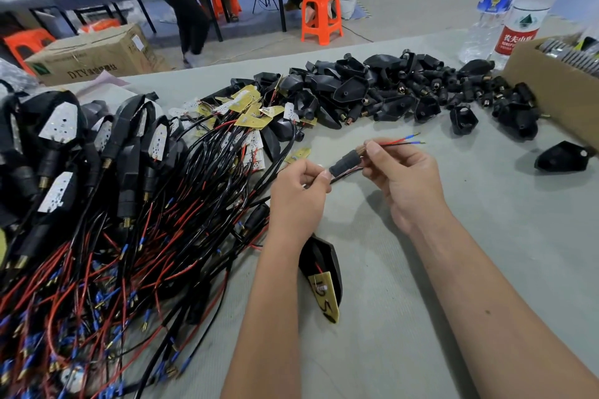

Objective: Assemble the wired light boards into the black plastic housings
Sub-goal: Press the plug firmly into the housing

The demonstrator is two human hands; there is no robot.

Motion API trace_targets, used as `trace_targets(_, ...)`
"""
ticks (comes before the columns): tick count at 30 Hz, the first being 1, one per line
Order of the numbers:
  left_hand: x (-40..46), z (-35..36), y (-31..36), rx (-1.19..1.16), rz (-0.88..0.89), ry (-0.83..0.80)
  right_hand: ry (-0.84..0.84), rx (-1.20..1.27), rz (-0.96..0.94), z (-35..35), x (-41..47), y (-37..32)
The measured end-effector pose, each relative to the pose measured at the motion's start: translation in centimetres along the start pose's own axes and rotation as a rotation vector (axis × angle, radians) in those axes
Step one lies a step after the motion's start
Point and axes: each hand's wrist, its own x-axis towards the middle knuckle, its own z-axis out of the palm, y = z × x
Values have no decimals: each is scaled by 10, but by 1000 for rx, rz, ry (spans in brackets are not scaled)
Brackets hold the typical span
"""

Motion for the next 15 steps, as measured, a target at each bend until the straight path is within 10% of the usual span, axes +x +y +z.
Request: trace_targets(15,-4,-1,3,5,-71,-178,131,-299,-112,-3,0,5)
